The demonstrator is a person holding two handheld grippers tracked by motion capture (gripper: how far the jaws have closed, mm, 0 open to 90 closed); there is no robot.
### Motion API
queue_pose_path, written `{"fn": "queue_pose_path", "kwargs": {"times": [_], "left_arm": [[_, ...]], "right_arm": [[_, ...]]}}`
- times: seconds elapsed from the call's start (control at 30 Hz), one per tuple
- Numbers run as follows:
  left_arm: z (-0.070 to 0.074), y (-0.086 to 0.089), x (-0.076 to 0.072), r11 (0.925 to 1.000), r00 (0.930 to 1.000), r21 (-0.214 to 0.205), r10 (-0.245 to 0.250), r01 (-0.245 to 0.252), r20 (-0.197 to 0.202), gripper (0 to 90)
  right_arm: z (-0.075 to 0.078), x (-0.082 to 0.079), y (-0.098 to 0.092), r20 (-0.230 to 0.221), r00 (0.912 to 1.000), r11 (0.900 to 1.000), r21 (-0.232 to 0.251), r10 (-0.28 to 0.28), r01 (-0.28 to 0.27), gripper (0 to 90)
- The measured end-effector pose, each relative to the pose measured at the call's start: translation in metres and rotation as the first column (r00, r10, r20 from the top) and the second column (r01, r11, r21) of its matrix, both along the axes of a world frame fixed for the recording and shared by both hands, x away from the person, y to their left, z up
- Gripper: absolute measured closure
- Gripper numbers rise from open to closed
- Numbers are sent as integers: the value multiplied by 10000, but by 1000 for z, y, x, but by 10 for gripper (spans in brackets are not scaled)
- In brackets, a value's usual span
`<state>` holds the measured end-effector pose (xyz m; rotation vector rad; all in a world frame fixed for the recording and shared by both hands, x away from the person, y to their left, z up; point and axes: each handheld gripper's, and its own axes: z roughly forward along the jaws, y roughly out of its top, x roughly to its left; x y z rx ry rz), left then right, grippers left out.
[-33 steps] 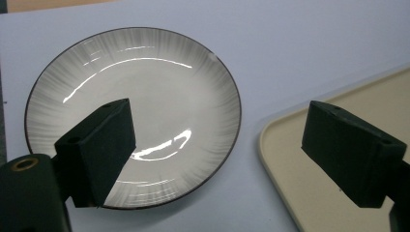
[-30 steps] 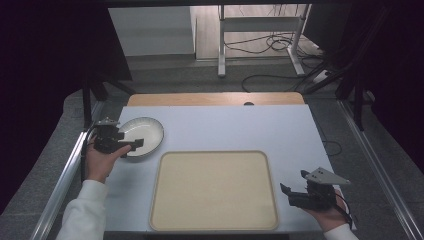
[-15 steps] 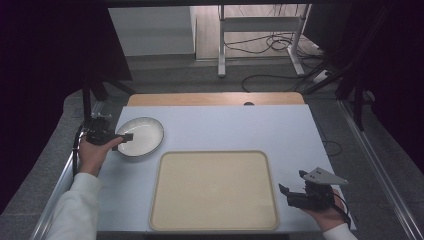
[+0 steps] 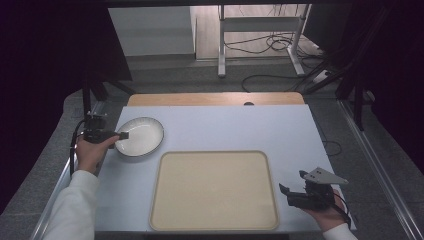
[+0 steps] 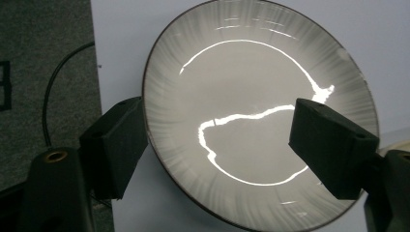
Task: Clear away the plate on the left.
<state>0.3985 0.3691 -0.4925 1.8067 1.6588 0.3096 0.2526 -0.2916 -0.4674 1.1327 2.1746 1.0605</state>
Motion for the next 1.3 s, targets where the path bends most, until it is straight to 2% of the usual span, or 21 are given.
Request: {"fn": "queue_pose_path", "kwargs": {"times": [0.13,0.33,0.4,0.6,0.77,0.9,0.97,1.13,1.3], "left_arm": [[-8,8,1,9996,9997,-181,235,-235,10,262],[-20,15,1,9974,9983,-451,546,-555,-201,304],[-23,17,1,9973,9983,-512,511,-524,-268,360],[-28,17,3,9960,9979,-676,557,-578,-330,404],[-32,17,6,9954,9965,-685,637,-673,-538,467],[-35,20,8,9926,9967,-1038,568,-625,-578,537],[-35,21,8,9929,9966,-1032,536,-600,-629,546],[-43,24,10,9873,9941,-1374,685,-797,-840,599],[-49,25,11,9814,9939,-1748,642,-792,-900,638]], "right_arm": [[0,0,0,-4,10000,10000,31,-22,22,170],[0,1,0,-2,10000,10000,34,-63,63,171],[0,0,0,-1,10000,10000,39,-66,66,171],[-1,0,0,-43,10000,10000,-16,-58,57,173],[0,1,0,-4,9999,9999,-24,-130,129,175],[-1,2,-1,-37,9994,9994,-43,-346,345,175],[-1,2,-2,-43,9994,9994,-52,-352,352,175],[-2,2,-1,-45,9995,9995,-121,-308,307,175],[-2,3,-2,-29,9994,9993,-159,-353,352,175]]}}
